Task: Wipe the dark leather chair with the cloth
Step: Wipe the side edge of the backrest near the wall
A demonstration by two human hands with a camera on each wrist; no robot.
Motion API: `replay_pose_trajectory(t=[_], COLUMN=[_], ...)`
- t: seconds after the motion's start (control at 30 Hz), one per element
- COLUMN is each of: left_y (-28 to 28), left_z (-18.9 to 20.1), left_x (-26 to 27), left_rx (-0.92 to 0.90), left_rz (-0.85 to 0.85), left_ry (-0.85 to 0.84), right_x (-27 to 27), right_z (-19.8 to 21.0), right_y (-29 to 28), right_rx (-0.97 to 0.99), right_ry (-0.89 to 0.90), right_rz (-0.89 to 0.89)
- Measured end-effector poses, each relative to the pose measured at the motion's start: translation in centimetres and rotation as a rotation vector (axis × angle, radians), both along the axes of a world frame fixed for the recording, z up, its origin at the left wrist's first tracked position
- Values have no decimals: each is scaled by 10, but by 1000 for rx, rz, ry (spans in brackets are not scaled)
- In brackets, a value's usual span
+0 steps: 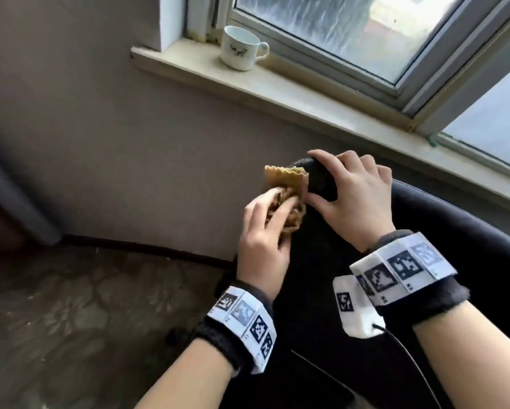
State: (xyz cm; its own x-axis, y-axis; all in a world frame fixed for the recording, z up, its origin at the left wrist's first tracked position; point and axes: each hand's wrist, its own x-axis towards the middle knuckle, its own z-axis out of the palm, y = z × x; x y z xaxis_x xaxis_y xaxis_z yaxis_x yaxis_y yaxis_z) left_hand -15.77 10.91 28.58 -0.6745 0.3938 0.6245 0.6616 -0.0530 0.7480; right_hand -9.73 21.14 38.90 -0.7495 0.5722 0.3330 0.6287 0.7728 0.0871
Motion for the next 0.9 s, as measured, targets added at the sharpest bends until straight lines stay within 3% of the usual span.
replay_pose_trajectory(t=[0.1, 0.27, 0.37, 0.47, 0.53, 0.6, 0.67, 0.77, 0.9], left_y=[5, -19, -25, -26, -18, -7, -3, -11, -15], left_z=[-36, -86, -70, -35, -18, -19, -43, -92, -114], left_x=[11, 10, -3, -14, -17, -15, -5, 8, 13], left_rx=[4, -38, 12, 87, 123, 111, 63, 24, 7], left_rz=[-27, -128, -166, -44, 20, -37, -113, -115, -108], left_ry=[65, 13, -67, -128, -111, -14, 69, 59, 23], right_x=[0, -1, 4, 23, 42, 55, 61, 60, 57], right_z=[-4, -10, -14, -30, -46, -57, -65, -78, -87], right_y=[6, 10, 0, -18, -21, -16, -11, -14, -19], right_rx=[34, 69, 86, 231, 276, 304, 293, 237, 195], right_ry=[6, 27, 49, 12, -81, -169, -187, -161, -109], right_rz=[-11, 11, 33, 187, 319, 373, 391, 373, 333])
